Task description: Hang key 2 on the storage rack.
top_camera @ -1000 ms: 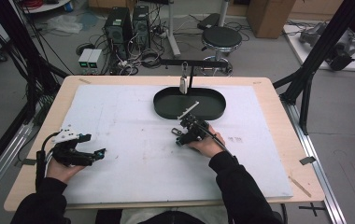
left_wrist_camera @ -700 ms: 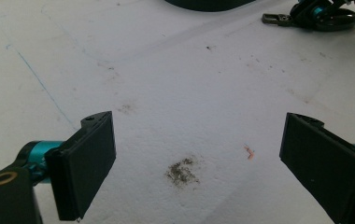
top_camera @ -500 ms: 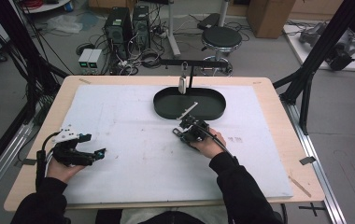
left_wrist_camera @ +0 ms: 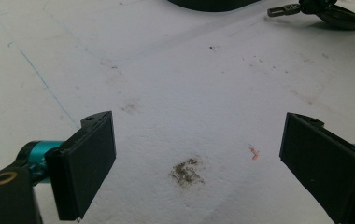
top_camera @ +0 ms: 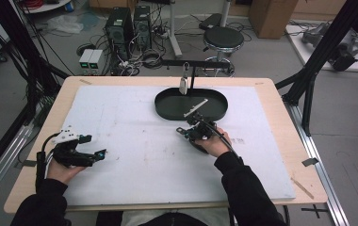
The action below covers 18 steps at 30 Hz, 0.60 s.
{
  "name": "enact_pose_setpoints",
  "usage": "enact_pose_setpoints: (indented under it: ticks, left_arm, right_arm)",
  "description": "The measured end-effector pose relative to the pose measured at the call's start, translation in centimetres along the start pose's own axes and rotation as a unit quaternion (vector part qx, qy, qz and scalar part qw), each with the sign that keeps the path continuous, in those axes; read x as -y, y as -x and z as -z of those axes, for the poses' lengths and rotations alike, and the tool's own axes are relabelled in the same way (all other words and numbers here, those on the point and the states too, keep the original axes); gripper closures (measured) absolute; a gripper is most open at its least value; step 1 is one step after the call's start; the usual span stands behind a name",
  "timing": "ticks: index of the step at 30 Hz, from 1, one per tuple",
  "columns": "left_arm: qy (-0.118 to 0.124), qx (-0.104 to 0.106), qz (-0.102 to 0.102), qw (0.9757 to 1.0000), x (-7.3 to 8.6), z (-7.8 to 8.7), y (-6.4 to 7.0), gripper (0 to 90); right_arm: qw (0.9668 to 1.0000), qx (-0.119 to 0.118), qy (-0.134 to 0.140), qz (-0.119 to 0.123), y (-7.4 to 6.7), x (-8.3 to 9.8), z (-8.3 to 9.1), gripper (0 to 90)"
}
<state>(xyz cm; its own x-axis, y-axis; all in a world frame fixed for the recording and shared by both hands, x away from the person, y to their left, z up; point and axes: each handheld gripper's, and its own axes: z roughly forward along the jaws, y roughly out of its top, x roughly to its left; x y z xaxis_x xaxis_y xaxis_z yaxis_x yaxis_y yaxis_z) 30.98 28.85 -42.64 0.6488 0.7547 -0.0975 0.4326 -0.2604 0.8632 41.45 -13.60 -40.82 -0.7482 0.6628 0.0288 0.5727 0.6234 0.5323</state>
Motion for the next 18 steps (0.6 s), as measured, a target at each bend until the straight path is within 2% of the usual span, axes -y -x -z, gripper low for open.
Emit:
enact_pose_setpoints:
  ticks: [4,14,18]
  left_arm:
    - [0.001,0.002,0.001,1.0000,0.0,-0.1,-0.1,11.1]
    - [-0.002,0.000,-0.003,1.0000,0.0,0.0,0.2,11.1]
    - [-0.001,0.000,-0.004,1.0000,-0.1,0.1,0.3,11.1]
  right_arm:
    - [0.9998,0.000,0.017,-0.004,0.2,0.0,0.8,84.6]
    - [0.9991,0.000,0.040,-0.013,0.7,0.1,1.7,84.6]
    - [0.9981,-0.008,0.057,-0.022,0.9,0.1,2.4,84.6]
